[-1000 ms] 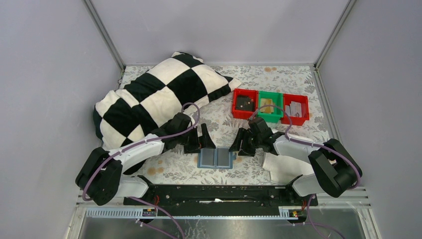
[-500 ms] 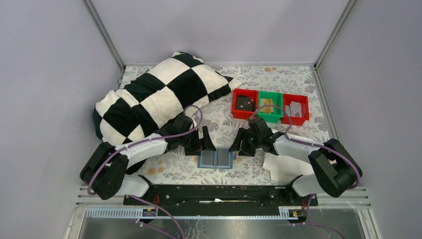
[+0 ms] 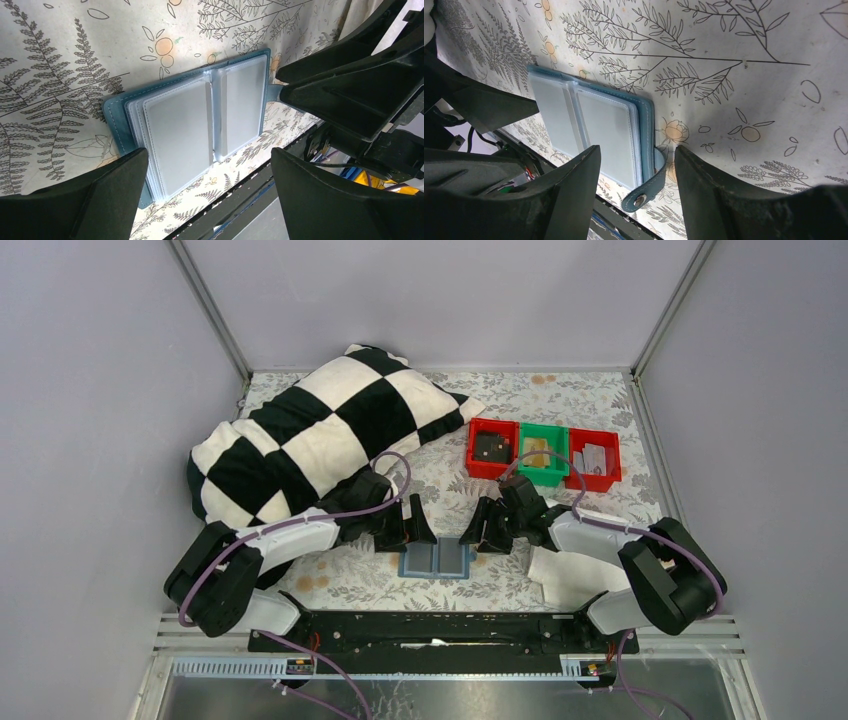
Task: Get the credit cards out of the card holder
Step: Remove the credit card from the card holder.
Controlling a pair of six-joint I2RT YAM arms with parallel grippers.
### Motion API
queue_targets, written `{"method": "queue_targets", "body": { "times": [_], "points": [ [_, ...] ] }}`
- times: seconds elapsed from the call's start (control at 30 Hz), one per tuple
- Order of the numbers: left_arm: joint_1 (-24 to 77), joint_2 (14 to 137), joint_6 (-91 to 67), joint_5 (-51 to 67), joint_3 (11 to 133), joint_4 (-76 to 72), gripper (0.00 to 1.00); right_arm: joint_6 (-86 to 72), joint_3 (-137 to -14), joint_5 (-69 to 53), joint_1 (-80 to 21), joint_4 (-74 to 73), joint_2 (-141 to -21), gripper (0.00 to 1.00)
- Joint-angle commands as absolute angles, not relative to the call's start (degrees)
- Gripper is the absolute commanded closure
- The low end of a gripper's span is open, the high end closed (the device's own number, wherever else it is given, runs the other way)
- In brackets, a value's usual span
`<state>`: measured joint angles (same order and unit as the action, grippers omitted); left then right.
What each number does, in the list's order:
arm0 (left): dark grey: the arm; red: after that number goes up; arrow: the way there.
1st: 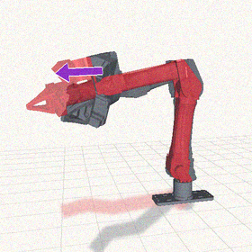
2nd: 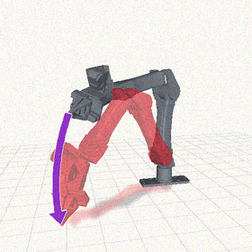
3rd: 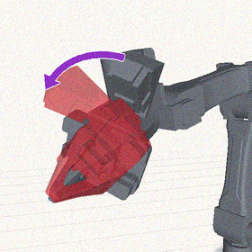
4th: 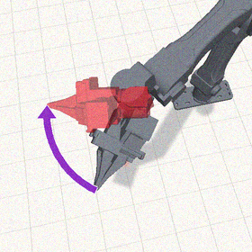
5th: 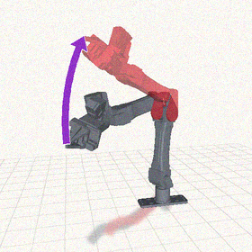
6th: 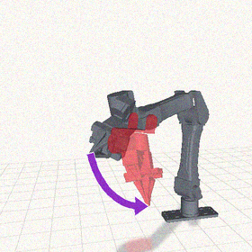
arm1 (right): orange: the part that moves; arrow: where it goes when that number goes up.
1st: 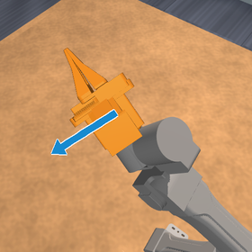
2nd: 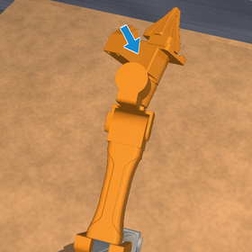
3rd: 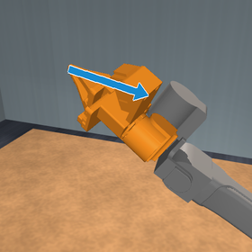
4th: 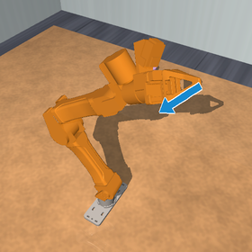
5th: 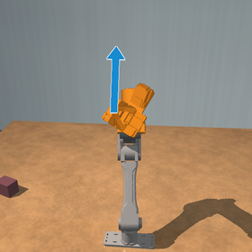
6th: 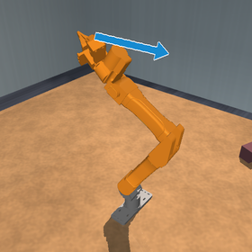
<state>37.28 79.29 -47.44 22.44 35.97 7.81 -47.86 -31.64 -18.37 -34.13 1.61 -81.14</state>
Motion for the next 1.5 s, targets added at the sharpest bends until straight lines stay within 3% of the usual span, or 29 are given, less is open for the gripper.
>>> {"method": "queue_targets", "body": {
  "times": [0.0,1.47],
  "points": [
    [38.01,78.83,-45.73,18.99,36.90,8.76,0.03,-47.99,-32.77,-18.98,-34.59,2.57,-81.93,0.37],
    [44.17,81.34,-54.30,30.94,41.84,-5.00,0.05,-49.20,-31.49,-18.99,-35.10,3.21,-80.78,0.37]
  ]
}}
